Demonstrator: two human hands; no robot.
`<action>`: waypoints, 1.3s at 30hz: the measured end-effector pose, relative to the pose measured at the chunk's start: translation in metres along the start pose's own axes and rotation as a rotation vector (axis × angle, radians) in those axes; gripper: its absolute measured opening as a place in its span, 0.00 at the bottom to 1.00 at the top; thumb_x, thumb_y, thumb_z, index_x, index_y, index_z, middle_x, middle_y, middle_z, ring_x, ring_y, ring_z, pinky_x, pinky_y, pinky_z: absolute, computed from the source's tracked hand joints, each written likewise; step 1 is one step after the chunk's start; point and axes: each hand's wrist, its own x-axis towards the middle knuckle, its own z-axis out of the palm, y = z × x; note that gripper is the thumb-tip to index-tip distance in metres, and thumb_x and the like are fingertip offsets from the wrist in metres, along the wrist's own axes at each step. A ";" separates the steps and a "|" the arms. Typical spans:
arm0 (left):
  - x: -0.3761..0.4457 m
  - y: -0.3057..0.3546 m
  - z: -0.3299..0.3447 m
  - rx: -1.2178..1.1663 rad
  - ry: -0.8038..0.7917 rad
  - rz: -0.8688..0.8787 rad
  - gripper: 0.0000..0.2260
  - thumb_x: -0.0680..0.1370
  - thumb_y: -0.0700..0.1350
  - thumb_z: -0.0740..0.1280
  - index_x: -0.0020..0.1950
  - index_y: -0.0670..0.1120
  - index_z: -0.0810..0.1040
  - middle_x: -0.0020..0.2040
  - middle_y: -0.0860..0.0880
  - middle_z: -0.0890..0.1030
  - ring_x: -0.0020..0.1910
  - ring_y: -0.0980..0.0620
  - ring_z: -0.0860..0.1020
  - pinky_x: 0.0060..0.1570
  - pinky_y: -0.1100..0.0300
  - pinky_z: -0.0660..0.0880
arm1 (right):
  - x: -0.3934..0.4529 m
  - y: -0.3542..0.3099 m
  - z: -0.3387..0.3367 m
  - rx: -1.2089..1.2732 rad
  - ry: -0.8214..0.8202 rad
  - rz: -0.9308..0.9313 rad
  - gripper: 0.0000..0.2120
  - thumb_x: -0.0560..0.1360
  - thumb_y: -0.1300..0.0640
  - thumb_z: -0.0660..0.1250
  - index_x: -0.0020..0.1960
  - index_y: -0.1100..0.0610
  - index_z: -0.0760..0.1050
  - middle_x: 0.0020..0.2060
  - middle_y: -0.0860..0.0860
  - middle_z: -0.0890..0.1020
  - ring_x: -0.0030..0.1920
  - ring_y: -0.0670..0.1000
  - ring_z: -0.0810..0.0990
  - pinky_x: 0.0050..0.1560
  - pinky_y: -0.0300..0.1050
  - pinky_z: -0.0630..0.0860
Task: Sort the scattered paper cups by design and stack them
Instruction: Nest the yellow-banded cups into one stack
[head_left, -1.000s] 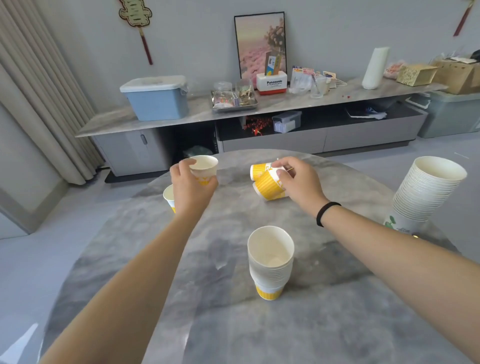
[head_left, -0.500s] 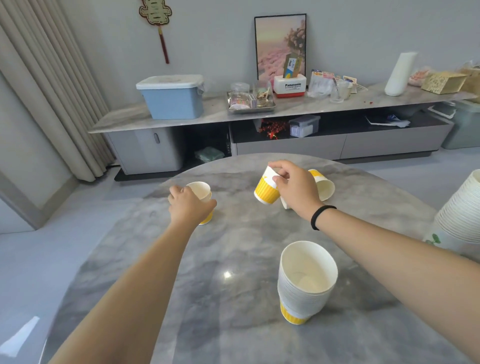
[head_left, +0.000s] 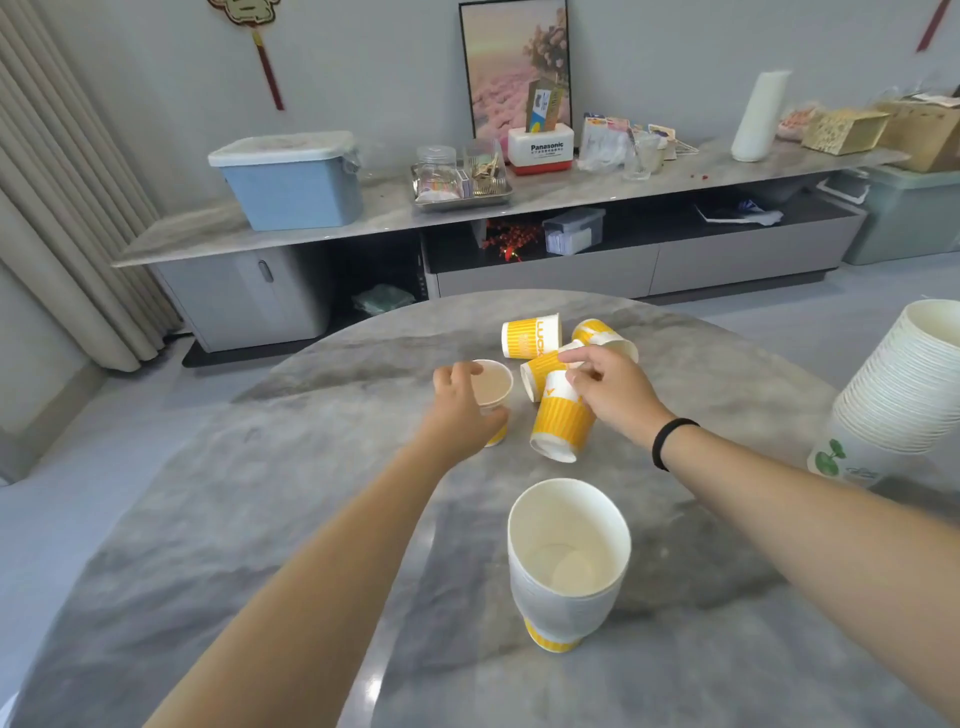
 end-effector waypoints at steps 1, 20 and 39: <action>0.001 0.007 0.006 -0.034 -0.026 0.008 0.25 0.74 0.43 0.68 0.69 0.43 0.63 0.67 0.43 0.63 0.62 0.42 0.71 0.53 0.60 0.66 | -0.005 0.000 -0.002 -0.014 0.023 -0.065 0.11 0.76 0.64 0.62 0.55 0.57 0.78 0.43 0.53 0.79 0.37 0.42 0.75 0.37 0.23 0.68; 0.004 0.015 0.019 -0.295 -0.143 0.019 0.49 0.68 0.42 0.76 0.77 0.51 0.45 0.74 0.47 0.60 0.70 0.48 0.67 0.60 0.59 0.67 | -0.009 -0.020 0.005 -0.148 0.004 -0.444 0.11 0.76 0.66 0.62 0.54 0.60 0.80 0.52 0.55 0.84 0.53 0.53 0.80 0.58 0.35 0.70; 0.006 0.019 0.028 -0.313 -0.075 0.055 0.35 0.61 0.48 0.71 0.67 0.52 0.65 0.59 0.53 0.73 0.61 0.51 0.74 0.59 0.55 0.73 | 0.034 0.010 0.003 0.079 0.059 0.259 0.08 0.76 0.56 0.65 0.45 0.61 0.78 0.36 0.53 0.75 0.39 0.52 0.73 0.44 0.41 0.66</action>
